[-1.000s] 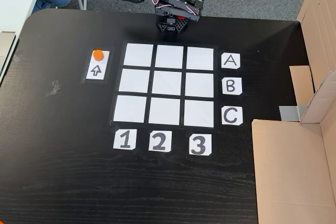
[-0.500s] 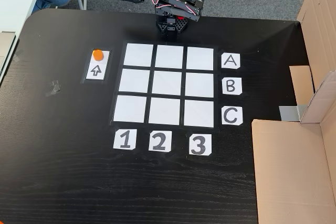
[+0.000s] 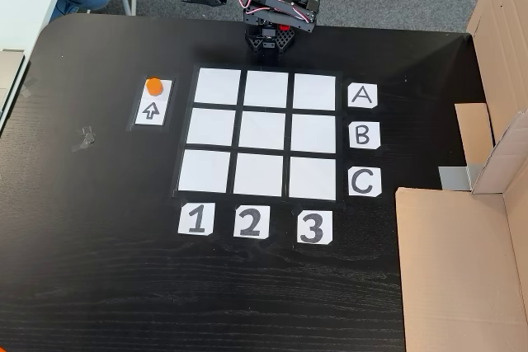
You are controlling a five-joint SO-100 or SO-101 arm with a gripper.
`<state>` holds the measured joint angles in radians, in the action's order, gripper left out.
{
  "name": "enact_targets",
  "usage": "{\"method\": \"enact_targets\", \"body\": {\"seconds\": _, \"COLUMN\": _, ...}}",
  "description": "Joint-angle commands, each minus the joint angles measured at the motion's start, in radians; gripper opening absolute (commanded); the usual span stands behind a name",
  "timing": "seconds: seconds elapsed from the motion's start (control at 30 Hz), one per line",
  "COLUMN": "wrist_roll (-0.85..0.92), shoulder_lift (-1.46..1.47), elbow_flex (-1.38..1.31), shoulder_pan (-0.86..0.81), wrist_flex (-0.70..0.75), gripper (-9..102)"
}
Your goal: Pick up the round, orange token and place it in the grid on square B3.
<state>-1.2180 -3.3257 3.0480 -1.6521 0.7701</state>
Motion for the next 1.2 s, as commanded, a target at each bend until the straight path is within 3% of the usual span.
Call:
{"method": "enact_targets", "body": {"seconds": 0.0, "wrist_roll": 0.009, "shoulder_lift": 0.008, "elbow_flex": -0.023, "shoulder_pan": 0.009, "wrist_flex": -0.003, "gripper": -1}}
{"method": "enact_targets", "body": {"seconds": 0.13, "wrist_roll": -0.002, "shoulder_lift": 0.109, "elbow_flex": -0.107, "shoulder_pan": 0.021, "wrist_flex": -0.014, "gripper": -1}}
{"method": "enact_targets", "body": {"seconds": 0.37, "wrist_roll": -0.025, "shoulder_lift": 0.591, "elbow_flex": -0.488, "shoulder_pan": 0.077, "wrist_flex": 0.067, "gripper": -1}}
{"method": "enact_targets", "body": {"seconds": 0.7, "wrist_roll": -0.021, "shoulder_lift": 1.215, "elbow_flex": -1.065, "shoulder_pan": 0.164, "wrist_flex": 0.391, "gripper": -1}}
{"method": "enact_targets", "body": {"seconds": 0.93, "wrist_roll": -0.031, "shoulder_lift": 1.477, "elbow_flex": -1.295, "shoulder_pan": 0.249, "wrist_flex": 0.494, "gripper": 0}}
{"method": "enact_targets", "body": {"seconds": 1.17, "wrist_roll": -0.115, "shoulder_lift": 1.66, "elbow_flex": -1.445, "shoulder_pan": 0.333, "wrist_flex": 0.511, "gripper": 17}}
